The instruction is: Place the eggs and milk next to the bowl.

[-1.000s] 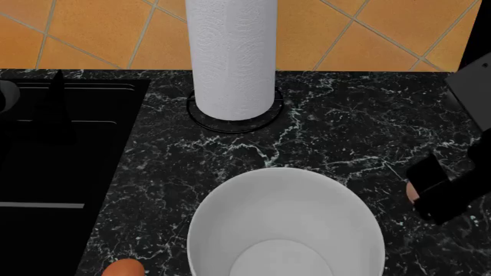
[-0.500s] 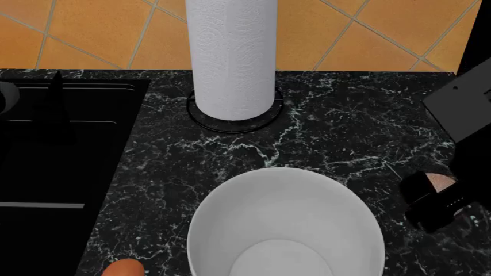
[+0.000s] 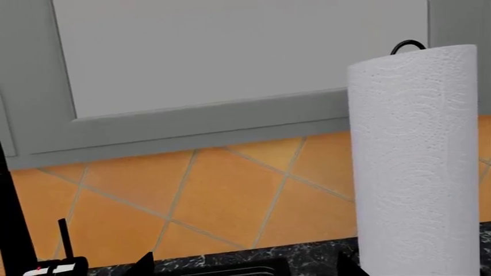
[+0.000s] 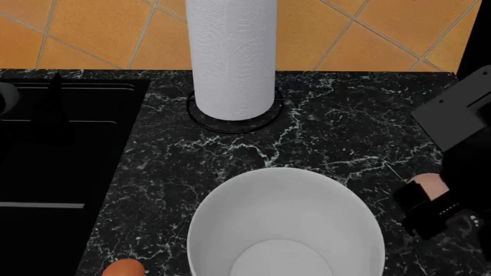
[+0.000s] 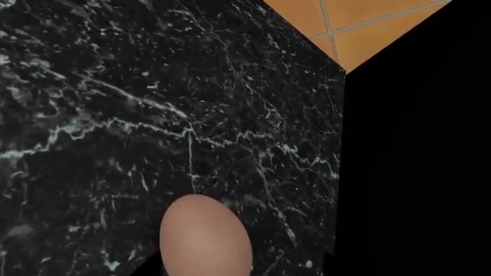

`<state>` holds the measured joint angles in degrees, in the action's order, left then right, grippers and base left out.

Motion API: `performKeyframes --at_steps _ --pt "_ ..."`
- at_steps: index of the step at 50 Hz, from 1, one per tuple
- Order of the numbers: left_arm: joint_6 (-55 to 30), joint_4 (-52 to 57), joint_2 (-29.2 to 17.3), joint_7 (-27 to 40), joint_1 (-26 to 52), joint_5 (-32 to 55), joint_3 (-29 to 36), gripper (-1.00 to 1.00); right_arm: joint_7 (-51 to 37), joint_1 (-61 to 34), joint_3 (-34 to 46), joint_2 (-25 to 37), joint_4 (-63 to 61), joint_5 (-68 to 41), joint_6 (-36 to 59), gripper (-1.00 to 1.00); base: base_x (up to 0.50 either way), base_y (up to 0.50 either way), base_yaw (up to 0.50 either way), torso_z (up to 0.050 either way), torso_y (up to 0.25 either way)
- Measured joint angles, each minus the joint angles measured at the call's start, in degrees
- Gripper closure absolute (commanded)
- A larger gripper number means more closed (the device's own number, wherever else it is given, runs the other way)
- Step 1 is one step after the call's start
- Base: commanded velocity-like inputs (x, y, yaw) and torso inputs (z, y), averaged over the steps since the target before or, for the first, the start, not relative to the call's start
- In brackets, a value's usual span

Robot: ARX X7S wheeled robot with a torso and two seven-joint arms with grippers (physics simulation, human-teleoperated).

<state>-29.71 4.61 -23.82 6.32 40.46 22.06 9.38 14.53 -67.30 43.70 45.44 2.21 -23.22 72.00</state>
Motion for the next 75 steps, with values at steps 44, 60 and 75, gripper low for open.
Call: performKeyframes --at_steps 44,60,75 --pt "-0.01 -0.80 -0.53 0.37 0.77 0.13 0.36 -1.00 1.00 2.15 2.33 -4.92 14.76 1.89 -8.69 -1.00 0.00 0.00 0.00 0.000 0.000" --pt "0.58 -1.52 -0.51 0.43 0.63 0.07 0.54 -1.00 1.78 2.67 2.76 -5.99 18.54 2.31 -10.87 -1.00 0.00 0.00 0.00 0.000 0.000" --pt "0.15 -1.08 -0.54 0.81 0.73 0.21 0.74 -1.00 3.62 2.10 2.51 -6.68 21.76 2.87 -12.92 -1.00 0.00 0.00 0.00 0.000 0.000"
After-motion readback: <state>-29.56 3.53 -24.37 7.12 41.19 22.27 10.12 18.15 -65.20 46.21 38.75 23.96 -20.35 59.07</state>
